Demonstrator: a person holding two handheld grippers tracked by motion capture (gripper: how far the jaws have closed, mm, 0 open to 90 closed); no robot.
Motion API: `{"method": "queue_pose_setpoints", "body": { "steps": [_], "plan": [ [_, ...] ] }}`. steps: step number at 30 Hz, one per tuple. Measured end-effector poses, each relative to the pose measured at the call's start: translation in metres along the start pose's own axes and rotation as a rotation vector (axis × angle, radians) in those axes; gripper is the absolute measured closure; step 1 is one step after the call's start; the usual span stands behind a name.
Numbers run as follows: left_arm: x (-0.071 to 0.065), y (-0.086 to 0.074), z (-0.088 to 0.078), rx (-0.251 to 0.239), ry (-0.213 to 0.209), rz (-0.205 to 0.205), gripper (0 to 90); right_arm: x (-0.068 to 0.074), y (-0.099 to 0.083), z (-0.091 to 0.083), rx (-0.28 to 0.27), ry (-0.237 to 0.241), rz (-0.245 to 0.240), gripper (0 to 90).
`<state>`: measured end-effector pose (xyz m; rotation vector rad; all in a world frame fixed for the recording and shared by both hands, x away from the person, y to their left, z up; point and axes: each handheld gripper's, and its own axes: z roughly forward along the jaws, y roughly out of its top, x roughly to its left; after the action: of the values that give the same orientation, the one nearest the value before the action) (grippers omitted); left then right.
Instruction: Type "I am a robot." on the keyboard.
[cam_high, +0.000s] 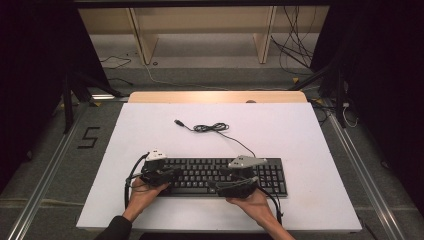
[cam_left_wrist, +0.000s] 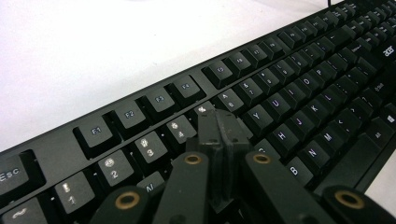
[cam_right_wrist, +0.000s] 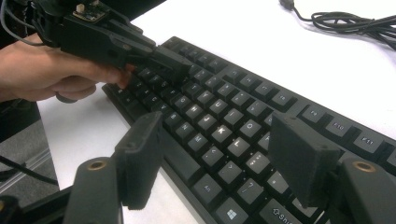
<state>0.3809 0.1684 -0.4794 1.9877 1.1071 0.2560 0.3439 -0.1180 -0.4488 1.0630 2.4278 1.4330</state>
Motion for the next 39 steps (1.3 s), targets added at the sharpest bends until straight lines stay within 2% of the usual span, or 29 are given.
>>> {"method": "queue_pose_setpoints", "body": {
  "steps": [14, 19, 27, 33, 39],
  "plan": [
    [-0.001, 0.000, 0.003, 0.024, 0.015, 0.029, 89.0, 0.001, 0.000, -0.001, -0.010, -0.005, -0.004, 36.3],
    [-0.002, 0.000, 0.002, 0.015, 0.020, 0.032, 88.7, 0.001, 0.001, -0.002, -0.013, -0.008, -0.004, 36.3],
    [-0.002, 0.002, -0.008, -0.023, -0.010, 0.018, 82.0, 0.000, 0.001, -0.002, -0.018, -0.011, -0.003, 36.3],
    [-0.001, 0.001, -0.015, -0.043, -0.031, -0.003, 74.0, -0.001, 0.002, 0.000, -0.015, -0.009, 0.001, 36.3],
    [0.000, 0.001, -0.021, -0.054, -0.044, -0.003, 65.2, -0.002, 0.002, 0.001, -0.017, -0.014, 0.003, 36.3]
  ]
}}
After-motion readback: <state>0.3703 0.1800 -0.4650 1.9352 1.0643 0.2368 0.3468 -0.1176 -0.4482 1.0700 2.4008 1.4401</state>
